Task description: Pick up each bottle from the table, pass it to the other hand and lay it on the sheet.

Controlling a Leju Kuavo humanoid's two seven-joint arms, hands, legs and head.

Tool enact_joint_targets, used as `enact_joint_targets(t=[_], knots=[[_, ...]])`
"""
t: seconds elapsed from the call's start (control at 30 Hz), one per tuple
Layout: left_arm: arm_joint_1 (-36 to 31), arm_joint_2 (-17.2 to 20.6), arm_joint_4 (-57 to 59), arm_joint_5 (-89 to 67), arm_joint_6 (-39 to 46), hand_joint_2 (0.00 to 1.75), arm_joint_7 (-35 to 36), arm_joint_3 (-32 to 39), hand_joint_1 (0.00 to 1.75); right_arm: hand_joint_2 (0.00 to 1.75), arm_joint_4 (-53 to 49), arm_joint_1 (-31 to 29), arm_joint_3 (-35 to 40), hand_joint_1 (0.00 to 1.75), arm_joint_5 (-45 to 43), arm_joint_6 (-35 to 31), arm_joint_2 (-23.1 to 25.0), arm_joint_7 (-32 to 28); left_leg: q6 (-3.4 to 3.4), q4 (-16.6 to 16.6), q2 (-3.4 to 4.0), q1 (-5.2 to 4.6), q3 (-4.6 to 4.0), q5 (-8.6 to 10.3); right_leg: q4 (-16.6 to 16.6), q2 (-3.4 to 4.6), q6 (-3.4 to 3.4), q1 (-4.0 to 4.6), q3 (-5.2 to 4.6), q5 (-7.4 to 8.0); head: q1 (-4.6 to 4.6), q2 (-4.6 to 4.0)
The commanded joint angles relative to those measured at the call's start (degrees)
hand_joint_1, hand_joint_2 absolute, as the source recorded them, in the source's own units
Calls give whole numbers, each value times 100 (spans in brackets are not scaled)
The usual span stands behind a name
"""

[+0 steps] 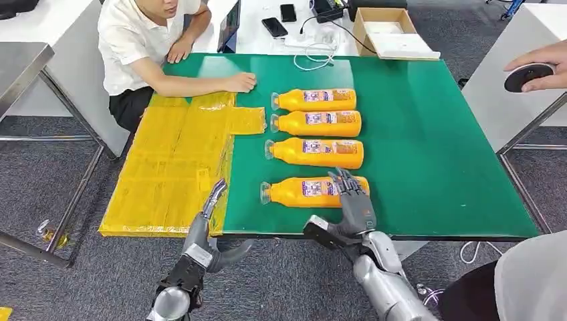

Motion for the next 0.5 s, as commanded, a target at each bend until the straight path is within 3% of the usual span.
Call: enact_joint_targets(t=[0.03, 0.17, 0.37, 0.5], knots=[[-175, 121, 153, -124, 28, 175, 101, -27, 0, 175, 767, -732, 1231, 0, 1453, -487, -147, 1107, -7, -2, 19, 0, 21, -10, 1, 13, -12, 2, 13, -7, 0, 0], [-179, 120, 183, -123, 8, 175, 101, -22, 0, 175, 901, -869, 1294, 0, 1745, -498, -199, 1264, -5, -2, 5, -1, 15, -5, -2, 0, -8, 1, 11, -5, 0, 0], [-316, 29, 178, -103, 154, 175, 246, 13, 0, 175, 1131, -1088, 1371, 0, 1905, 221, -89, 1375, -8, 2, 21, -1, 25, -11, 3, 13, -14, 1, 18, -8, 0, 0], [-316, 29, 178, -103, 154, 175, 246, 13, 0, 175, 1131, -1088, 1371, 0, 1905, 221, -89, 1375, -3, -1, 4, 0, 16, -2, 0, 1, -12, 1, 14, -6, 2, 0]])
